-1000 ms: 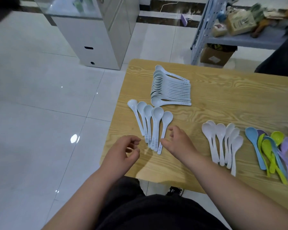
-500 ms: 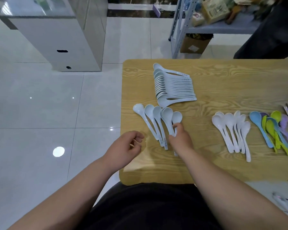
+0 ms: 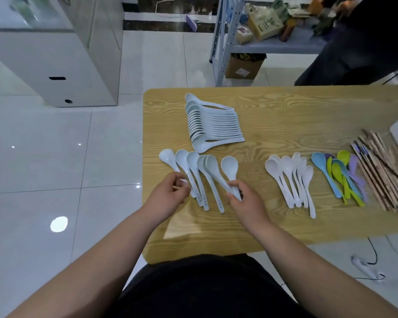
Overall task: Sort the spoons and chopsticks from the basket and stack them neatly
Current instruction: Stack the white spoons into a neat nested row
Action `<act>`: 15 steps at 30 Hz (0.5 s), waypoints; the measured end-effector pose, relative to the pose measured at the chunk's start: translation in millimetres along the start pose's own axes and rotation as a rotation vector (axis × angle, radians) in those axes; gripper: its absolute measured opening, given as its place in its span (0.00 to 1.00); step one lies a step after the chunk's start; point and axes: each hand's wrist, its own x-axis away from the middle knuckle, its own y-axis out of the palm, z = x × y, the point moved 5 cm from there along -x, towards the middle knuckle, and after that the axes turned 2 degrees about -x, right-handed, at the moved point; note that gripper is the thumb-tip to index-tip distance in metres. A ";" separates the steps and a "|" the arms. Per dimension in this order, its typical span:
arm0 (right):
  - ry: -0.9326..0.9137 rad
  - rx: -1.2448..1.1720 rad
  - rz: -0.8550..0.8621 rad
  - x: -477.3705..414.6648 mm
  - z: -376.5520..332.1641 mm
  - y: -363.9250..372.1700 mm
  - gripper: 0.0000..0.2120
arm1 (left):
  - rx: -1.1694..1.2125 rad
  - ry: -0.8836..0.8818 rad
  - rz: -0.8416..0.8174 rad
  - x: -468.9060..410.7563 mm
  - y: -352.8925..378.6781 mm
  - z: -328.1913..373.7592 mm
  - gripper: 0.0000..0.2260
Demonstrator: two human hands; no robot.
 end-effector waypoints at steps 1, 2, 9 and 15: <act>-0.009 -0.054 -0.024 6.8 -4.6 -5.2 0.12 | 0.100 -0.041 0.006 -1.0 9.5 4.2 0.15; -0.017 -0.117 -0.057 13.4 -9.2 -9.8 0.11 | 0.233 -0.069 -0.002 -1.7 20.2 10.0 0.17; -0.062 -0.341 -0.403 39.1 -30.6 -30.9 0.13 | 0.697 -0.020 0.166 0.9 75.6 51.7 0.14; -0.260 -0.160 -0.245 23.8 -17.4 -83.8 0.15 | 0.925 -0.102 0.279 15.7 103.8 57.9 0.12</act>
